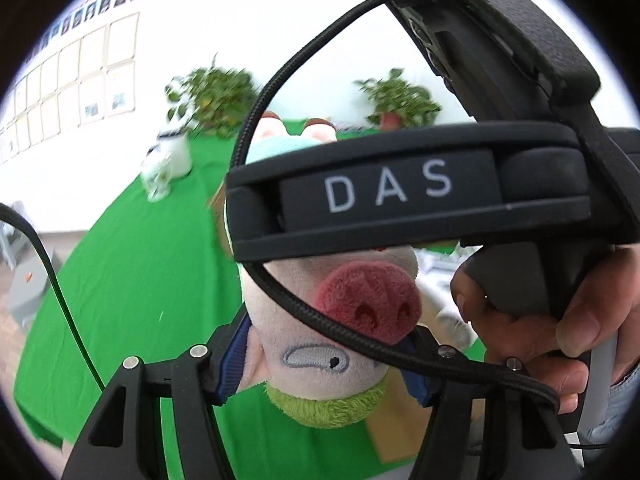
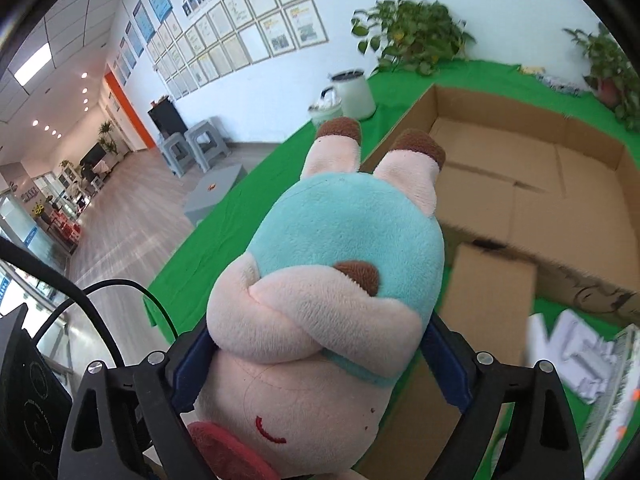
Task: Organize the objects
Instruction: 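Lift the plush pig with the left gripper and carry it over the open box, then lower the plush pig into the open box and open the left gripper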
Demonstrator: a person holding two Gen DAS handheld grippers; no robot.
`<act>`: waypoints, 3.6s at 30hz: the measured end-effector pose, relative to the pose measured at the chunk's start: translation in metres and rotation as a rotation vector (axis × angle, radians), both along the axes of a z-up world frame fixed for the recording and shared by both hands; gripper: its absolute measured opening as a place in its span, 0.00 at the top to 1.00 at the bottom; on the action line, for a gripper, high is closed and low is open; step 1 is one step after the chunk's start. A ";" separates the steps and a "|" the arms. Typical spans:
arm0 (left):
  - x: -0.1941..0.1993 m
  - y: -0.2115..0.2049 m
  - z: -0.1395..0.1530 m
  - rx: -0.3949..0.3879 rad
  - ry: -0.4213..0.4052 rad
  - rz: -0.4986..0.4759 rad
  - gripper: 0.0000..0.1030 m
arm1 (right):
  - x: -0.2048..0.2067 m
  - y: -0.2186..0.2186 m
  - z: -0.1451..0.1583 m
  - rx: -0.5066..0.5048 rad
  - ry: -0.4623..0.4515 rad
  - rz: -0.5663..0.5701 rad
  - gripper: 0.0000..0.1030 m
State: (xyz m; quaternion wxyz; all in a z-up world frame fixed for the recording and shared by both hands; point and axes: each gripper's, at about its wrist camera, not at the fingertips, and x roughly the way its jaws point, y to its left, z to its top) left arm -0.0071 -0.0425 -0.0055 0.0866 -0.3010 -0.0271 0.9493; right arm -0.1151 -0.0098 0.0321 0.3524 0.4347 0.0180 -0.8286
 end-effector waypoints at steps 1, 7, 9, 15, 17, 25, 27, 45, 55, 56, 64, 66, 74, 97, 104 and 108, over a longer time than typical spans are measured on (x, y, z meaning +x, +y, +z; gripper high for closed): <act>-0.004 0.004 0.006 -0.005 0.017 -0.014 0.39 | 0.002 0.010 0.011 -0.005 0.026 -0.015 0.12; -0.025 0.022 0.050 -0.023 0.147 -0.080 0.39 | -0.008 0.041 0.072 -0.050 0.170 -0.108 0.13; -0.032 0.025 0.064 -0.033 0.186 -0.094 0.39 | -0.013 0.041 0.093 -0.041 0.219 -0.114 0.14; -0.060 0.032 0.104 -0.034 0.251 -0.126 0.39 | 0.001 0.067 0.170 -0.036 0.308 -0.141 0.14; -0.069 0.030 0.116 -0.027 0.268 -0.135 0.39 | 0.020 0.084 0.199 -0.042 0.316 -0.156 0.14; -0.108 0.012 0.148 0.000 0.274 -0.146 0.39 | -0.018 0.072 0.271 -0.032 0.346 -0.184 0.14; -0.113 0.006 0.143 0.007 0.263 -0.149 0.39 | -0.039 0.057 0.276 -0.024 0.341 -0.191 0.14; -0.184 -0.028 0.082 0.032 0.092 -0.133 0.40 | -0.170 -0.014 0.156 -0.001 0.179 -0.177 0.14; -0.220 -0.045 0.015 0.040 -0.066 -0.099 0.41 | -0.231 -0.037 0.049 0.002 -0.005 -0.155 0.15; -0.225 -0.048 0.008 0.039 -0.080 -0.095 0.41 | -0.237 -0.038 0.037 0.001 -0.024 -0.151 0.15; -0.226 -0.050 -0.024 0.043 -0.177 -0.062 0.38 | -0.276 -0.050 -0.046 0.001 -0.173 -0.131 0.15; -0.224 -0.054 -0.027 0.040 -0.182 -0.050 0.37 | -0.283 -0.056 -0.059 -0.010 -0.209 -0.123 0.15; -0.227 -0.067 -0.039 0.058 -0.195 0.010 0.38 | -0.286 -0.090 -0.084 -0.003 -0.219 -0.092 0.15; -0.208 -0.050 -0.025 -0.086 -0.130 0.050 0.42 | -0.286 -0.095 -0.103 0.025 -0.294 -0.098 0.09; -0.221 -0.052 -0.032 -0.042 -0.167 0.048 0.56 | -0.289 -0.082 -0.092 -0.031 -0.366 -0.129 0.09; -0.219 -0.051 -0.033 -0.045 -0.180 0.050 0.56 | -0.282 -0.067 -0.060 -0.070 -0.336 -0.114 0.09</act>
